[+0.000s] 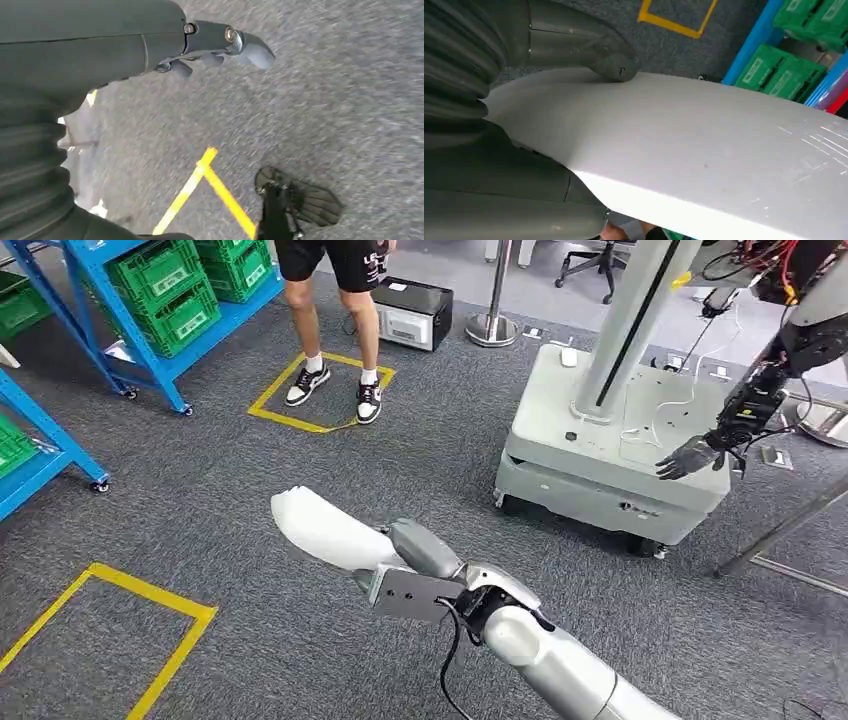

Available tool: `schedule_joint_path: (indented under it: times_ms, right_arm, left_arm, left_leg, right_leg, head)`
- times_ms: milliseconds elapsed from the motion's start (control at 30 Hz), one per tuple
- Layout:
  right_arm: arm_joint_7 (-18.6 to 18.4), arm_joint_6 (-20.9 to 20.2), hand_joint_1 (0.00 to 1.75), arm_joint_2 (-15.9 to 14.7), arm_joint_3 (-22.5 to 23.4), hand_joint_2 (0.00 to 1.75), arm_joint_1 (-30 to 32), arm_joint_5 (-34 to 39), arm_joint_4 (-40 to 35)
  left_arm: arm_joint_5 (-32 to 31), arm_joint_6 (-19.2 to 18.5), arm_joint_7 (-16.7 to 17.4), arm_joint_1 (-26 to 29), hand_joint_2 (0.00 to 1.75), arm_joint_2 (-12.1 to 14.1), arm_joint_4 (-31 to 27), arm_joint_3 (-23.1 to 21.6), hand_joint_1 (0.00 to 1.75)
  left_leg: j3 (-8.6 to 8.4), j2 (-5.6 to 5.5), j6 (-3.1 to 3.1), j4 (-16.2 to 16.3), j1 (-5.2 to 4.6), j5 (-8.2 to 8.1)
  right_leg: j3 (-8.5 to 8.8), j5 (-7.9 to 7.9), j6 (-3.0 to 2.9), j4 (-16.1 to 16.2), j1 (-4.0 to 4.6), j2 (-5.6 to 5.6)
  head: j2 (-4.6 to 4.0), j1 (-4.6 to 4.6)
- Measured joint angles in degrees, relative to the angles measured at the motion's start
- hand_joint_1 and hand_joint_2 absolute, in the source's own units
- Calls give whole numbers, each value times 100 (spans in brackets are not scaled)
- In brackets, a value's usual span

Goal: Take the parts from the cabinet and place them on the table.

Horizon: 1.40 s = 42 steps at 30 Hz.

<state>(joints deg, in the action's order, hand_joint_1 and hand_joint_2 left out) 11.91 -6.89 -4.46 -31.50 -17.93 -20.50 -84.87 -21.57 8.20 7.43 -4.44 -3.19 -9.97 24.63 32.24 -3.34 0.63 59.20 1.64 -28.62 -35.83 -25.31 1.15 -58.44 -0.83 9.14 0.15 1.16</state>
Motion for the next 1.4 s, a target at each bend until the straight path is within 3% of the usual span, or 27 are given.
schedule_joint_path:
  times_ms: [67,133,200,233,300,333,367,500,533,567,600,667,700,767,833,867,1000,1033,1067,1100,1167,1200,1233,1300,1333,1367,1400]
  right_arm:
    - [0,-11,175,-33,15,175,-18,-24,-66]
    - [2,-15,175,-37,17,175,-17,-39,-113]
    - [-2,-15,175,-59,17,175,-15,-54,-116]
    - [0,-13,175,-90,17,175,-24,-57,-116]
    - [55,-11,175,-118,17,175,-104,-30,-111]
    - [110,-2,175,-118,15,175,-181,-2,-109]
    - [147,7,175,-118,13,175,-249,18,-98]
    - [273,37,175,-140,-9,175,-360,123,-46]
    - [346,46,175,-138,-24,175,-401,204,-22]
    - [446,55,175,-135,-28,175,-504,300,53]
    - [568,79,175,-107,-52,175,-613,408,194]
    - [726,138,175,-81,-98,175,-747,527,444]
    - [770,162,175,-81,-123,175,-771,575,551]
    - [841,208,175,-83,-144,175,-771,651,688]
    - [876,214,175,-81,-168,175,-770,712,732]
    - [887,199,175,-79,-179,175,-768,730,752]
    - [907,85,175,2,-273,175,-661,748,807]
    - [909,85,175,5,-295,175,-629,745,807]
    - [911,85,175,9,-313,175,-620,745,809]
    - [905,92,175,13,-328,175,-613,741,809]
    - [832,114,175,15,-343,175,-532,745,804]
    - [800,136,175,15,-343,175,-447,750,796]
    - [793,142,175,13,-343,175,-369,752,785]
    - [769,164,175,-22,-332,175,-274,765,730]
    - [763,173,175,-22,-330,175,-262,769,695]
    - [752,181,175,-22,-328,175,-261,769,656]
    - [728,201,175,-22,-321,175,-252,765,619]
  left_arm:
    - [-123,-66,-100,-83,175,-4,-11,-29,0]
    - [-279,-131,-87,-143,175,2,-13,-131,0]
    - [-387,-184,-13,-215,175,7,-13,-207,0]
    - [-411,-219,38,-254,175,4,-13,-252,0]
    - [-426,-287,105,-304,175,-17,-15,-300,0]
    - [-429,-300,116,-313,175,-44,-15,-319,0]
    - [-433,-300,121,-313,175,-41,-17,-339,0]
    - [-418,-300,129,-331,175,-70,-22,-389,0]
    - [-409,-282,127,-326,175,-68,-26,-389,0]
    - [-396,-269,118,-308,175,-74,-26,-391,0]
    - [-394,-265,118,-260,175,-74,-22,-391,0]
    - [-367,-267,96,-152,175,-57,-17,-391,0]
    - [-328,-265,114,-80,175,-55,-11,-391,0]
    - [-219,-217,282,23,175,-55,2,-383,0]
    - [-162,-149,392,83,175,-55,2,-374,0]
    - [-127,-125,396,115,175,-61,7,-367,0]
    - [-53,37,330,159,175,-109,2,-269,0]
    - [-53,46,330,158,175,-144,2,-262,0]
    - [-57,66,326,162,175,-142,-2,-245,0]
    - [-85,68,320,178,175,-144,-2,-234,0]
    - [-164,44,238,233,175,-140,-2,-234,0]
    - [-223,-2,147,250,175,-127,-2,-234,0]
    - [-260,-44,98,252,175,-120,-2,-234,0]
    - [-315,-105,18,247,175,-118,-6,-236,0]
    - [-317,-112,18,245,175,-118,-9,-236,0]
    - [-326,-122,7,246,175,-116,-11,-236,0]
    - [-361,-133,-37,247,175,-111,-15,-238,0]
  left_leg:
    - [-7,168,-105,-41,-14,25]
    - [-3,343,-128,-39,-51,13]
    - [-1,523,-133,-34,-65,7]
    - [-3,596,-132,-33,-67,6]
    - [-12,743,-109,-21,-67,-9]
    - [-22,823,-84,-8,-70,-25]
    - [-18,879,-48,1,-116,-48]
    - [-103,1083,83,-56,-105,-59]
    - [-62,880,130,-8,-70,-103]
    - [10,580,141,184,-66,-252]
    - [184,423,150,578,-66,-482]
    - [615,344,163,1483,-71,-851]
    - [777,339,164,1766,-71,-882]
    - [647,331,154,1379,-62,-532]
    - [202,162,156,377,-23,-7]
    - [72,-123,154,107,7,-53]
    - [43,52,6,66,-65,-22]
    - [30,128,-52,15,-17,15]
    - [23,182,-86,-3,-34,24]
    - [23,264,-129,-3,-53,18]
    - [20,426,-156,-1,-86,0]
    - [22,515,-164,1,-96,-6]
    - [20,582,-169,1,-103,-11]
    - [2,734,-158,4,-112,-34]
    - [-18,805,-145,6,-117,-49]
    - [-47,860,-121,10,-134,-65]
    - [-60,924,-78,13,-176,-99]
  right_leg:
    - [-172,-245,21,-371,43,-667]
    - [-621,-679,67,-1295,20,-844]
    - [-893,-809,87,-1853,8,-865]
    - [-819,-690,89,-1720,4,-873]
    - [-303,-250,65,-787,6,-969]
    - [45,-67,35,-190,18,-1172]
    - [99,-122,-13,-58,75,-1330]
    - [71,-56,-159,20,94,-1072]
    - [95,-15,-207,59,39,-1037]
    - [94,-3,-244,66,29,-984]
    - [90,1,-267,66,27,-926]
    - [90,-4,-281,65,36,-778]
    - [90,-4,-280,60,39,-690]
    - [90,-5,-274,44,31,-531]
    - [91,-26,-235,-1,15,-399]
    - [69,-39,-191,-25,17,-349]
    - [-1,29,-11,11,-1,-123]
    - [-18,11,3,-6,-14,-137]
    - [-81,-94,2,-159,32,-500]
    - [-270,-319,19,-544,38,-740]
    - [-697,-698,35,-1424,30,-848]
    - [-877,-799,36,-1787,30,-860]
    - [-894,-743,30,-1810,29,-871]
    - [-470,-319,-11,-1018,42,-925]
    - [-149,-115,-44,-460,61,-1058]
    - [73,-73,-87,-44,104,-1386]
    - [84,-72,-89,-8,122,-1456]
  head:
    - [0,48]
    - [0,55]
    - [0,55]
    - [0,55]
    - [0,57]
    - [0,55]
    - [0,50]
    - [0,46]
    - [0,46]
    - [0,44]
    - [0,37]
    - [0,33]
    - [0,35]
    - [0,35]
    - [0,35]
    - [0,35]
    - [0,24]
    - [0,26]
    - [0,50]
    - [0,79]
    - [0,79]
    - [0,79]
    - [0,79]
    - [0,79]
    - [0,79]
    - [0,81]
    - [0,63]
